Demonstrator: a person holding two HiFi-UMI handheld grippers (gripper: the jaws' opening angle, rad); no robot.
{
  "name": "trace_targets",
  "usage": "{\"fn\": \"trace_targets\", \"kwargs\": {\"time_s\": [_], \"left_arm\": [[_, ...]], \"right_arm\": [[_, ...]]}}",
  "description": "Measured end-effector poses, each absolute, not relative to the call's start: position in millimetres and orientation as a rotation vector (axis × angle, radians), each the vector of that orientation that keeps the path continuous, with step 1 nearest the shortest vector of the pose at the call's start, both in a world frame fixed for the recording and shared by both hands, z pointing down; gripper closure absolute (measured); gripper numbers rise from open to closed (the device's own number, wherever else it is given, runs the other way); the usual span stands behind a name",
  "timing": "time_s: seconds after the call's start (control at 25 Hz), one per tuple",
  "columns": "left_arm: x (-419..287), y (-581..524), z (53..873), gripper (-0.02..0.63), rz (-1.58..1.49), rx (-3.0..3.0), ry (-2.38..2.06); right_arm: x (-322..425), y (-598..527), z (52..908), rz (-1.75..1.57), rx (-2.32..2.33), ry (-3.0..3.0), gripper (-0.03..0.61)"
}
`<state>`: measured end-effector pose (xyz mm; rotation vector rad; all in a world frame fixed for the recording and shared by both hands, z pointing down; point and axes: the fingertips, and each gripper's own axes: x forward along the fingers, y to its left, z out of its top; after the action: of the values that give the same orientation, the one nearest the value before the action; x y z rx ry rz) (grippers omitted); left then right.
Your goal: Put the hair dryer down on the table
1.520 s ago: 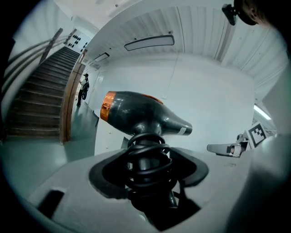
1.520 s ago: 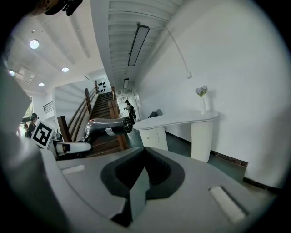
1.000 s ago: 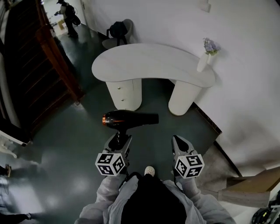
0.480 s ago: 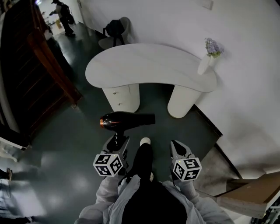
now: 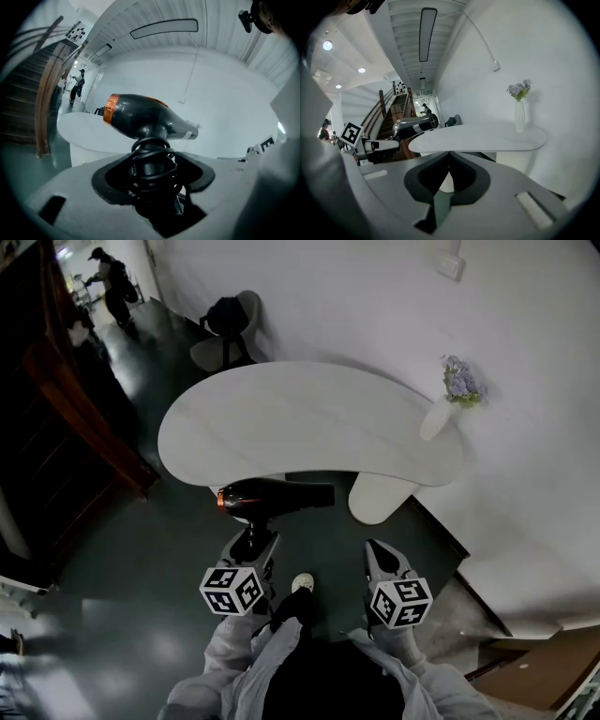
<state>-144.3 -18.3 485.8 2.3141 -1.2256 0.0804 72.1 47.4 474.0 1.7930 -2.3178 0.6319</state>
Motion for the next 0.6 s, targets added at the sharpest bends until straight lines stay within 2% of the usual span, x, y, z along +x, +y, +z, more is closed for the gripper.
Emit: {"fn": "trace_targets", "kwargs": {"time_s": [0.28, 0.6], "left_arm": [[-118, -145, 471, 0.333, 0.079, 2.378, -1.157], [-103, -198, 492, 0.332, 0.138, 2.349, -1.093]], "right_arm": [[92, -73, 455, 0.587, 1.861, -2.297, 0.569], [102, -132, 478, 0.655, 1.845, -2.233, 0.568]]}}
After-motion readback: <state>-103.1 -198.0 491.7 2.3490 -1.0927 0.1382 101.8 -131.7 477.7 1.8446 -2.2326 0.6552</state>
